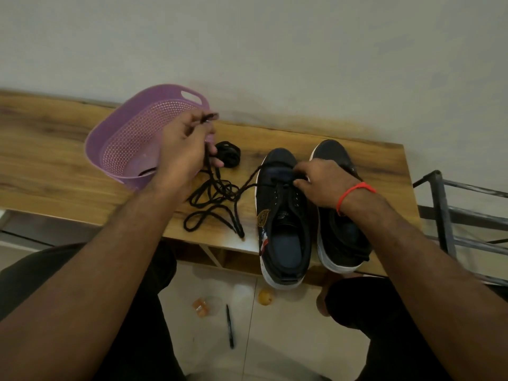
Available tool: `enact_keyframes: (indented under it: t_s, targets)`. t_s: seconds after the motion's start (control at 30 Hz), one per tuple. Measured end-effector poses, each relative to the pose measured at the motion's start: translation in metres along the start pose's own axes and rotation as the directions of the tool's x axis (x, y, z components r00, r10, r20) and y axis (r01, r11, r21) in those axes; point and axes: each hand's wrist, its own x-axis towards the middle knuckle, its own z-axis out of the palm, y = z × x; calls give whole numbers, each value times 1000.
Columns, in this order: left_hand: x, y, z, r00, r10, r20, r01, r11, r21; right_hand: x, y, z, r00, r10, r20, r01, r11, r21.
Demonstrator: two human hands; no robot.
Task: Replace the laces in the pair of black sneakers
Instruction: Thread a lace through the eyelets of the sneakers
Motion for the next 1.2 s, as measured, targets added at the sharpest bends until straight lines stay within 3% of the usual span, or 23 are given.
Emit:
enact_keyframes:
  t_s: [0.07, 0.23, 0.4, 0.5, 0.6, 0.63, 0.7, 0.8, 0.87, 0.97, 1.2]
  targets:
    - [-5, -6, 8, 997, -28, 73, 26, 999, 19, -1, 0, -2, 1000, -2, 12, 2, 1000, -15]
    - [-10, -16, 16, 990, 70, 120, -92, 978, 187, -2, 3, -3, 1000, 2, 23, -3, 1000, 10]
    - [-16, -18, 21, 977, 165, 132, -190, 960, 204, 5, 10, 5, 989, -16, -147, 31, 994, 101]
    - [-18, -21, 24, 968, 192, 163, -232, 932, 279, 9, 7, 7, 961, 7, -278, 84, 945, 315]
    - [-19, -27, 26, 959, 217, 180, -265, 913, 311, 13, 4, 6, 946, 29, -324, 176, 793, 583]
    - [-19, -29, 26, 957, 223, 183, -273, 904, 328, 14, 4, 4, 946, 44, -321, 164, 789, 592]
    - [-20, -32, 27, 954, 232, 192, -288, 889, 357, 10, 6, -2, 959, 74, -274, 65, 882, 466]
    - [-22, -37, 31, 936, 267, 231, -341, 852, 398, 3, 5, 1, 991, 98, -87, -76, 971, 225]
    - [-25, -40, 35, 924, 277, 263, -369, 830, 420, 0, 0, 5, 993, 116, -19, -111, 978, 175]
    - [-30, -45, 40, 901, 292, 322, -420, 773, 475, 0, -2, 3, 992, 128, 13, -129, 975, 181]
    - [-33, -54, 48, 873, 299, 386, -486, 608, 628, 3, 6, -3, 988, 144, 51, -152, 911, 383]
